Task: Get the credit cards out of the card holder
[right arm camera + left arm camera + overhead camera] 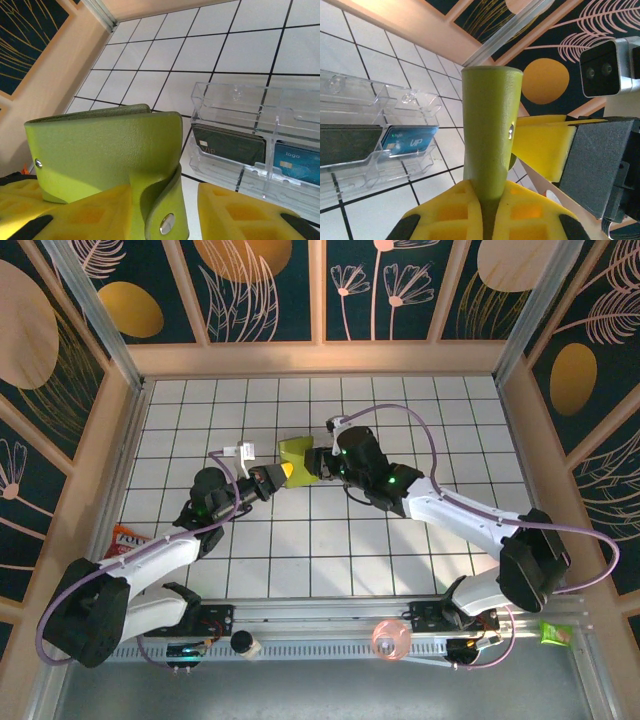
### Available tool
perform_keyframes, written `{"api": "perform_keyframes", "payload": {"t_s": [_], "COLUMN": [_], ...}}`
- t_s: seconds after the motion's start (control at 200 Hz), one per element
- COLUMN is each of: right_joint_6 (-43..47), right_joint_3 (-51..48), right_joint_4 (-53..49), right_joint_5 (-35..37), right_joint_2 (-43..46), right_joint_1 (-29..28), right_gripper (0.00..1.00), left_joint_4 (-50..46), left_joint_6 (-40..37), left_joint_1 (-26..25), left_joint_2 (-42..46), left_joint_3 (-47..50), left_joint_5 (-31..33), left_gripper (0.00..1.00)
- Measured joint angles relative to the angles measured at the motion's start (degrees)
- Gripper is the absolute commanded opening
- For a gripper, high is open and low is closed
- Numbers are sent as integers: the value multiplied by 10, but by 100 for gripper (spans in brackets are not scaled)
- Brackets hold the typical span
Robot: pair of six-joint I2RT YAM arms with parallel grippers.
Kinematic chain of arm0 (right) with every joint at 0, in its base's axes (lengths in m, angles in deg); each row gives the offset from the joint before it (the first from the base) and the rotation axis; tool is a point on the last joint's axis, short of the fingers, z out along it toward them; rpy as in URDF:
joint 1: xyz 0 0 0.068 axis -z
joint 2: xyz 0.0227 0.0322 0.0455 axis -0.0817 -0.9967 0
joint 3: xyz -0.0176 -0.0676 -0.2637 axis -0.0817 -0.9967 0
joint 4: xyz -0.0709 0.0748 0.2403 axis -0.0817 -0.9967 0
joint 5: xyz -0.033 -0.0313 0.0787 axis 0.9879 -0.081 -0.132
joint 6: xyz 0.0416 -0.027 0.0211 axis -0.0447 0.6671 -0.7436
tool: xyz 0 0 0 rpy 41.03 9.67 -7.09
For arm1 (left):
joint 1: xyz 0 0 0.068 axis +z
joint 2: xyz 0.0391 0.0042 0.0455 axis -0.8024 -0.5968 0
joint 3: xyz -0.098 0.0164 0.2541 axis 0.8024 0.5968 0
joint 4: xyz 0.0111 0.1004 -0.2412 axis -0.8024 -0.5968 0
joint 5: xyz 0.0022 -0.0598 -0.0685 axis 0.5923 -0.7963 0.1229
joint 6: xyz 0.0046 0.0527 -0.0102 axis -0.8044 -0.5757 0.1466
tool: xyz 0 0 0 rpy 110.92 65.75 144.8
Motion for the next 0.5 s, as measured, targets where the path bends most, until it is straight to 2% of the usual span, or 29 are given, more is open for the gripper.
{"api": "perform_keyframes", "payload": {"t_s": [0.345, 0.495], "right_joint_6": [3, 3], "right_joint_3": [0, -3], "right_joint_4": [0, 5], "right_joint_5": [10, 5], "right_joint_2": [-1, -1], "right_joint_1": [-2, 1], "right_gripper": [0, 0], "left_joint_4": [-8, -8], "left_joint_6": [-4, -3], "left_joint_1": [0, 0], "left_joint_2": [8, 8], "left_joint_3": [0, 0], "left_joint_5": [8, 7], "left_gripper": [0, 0]}}
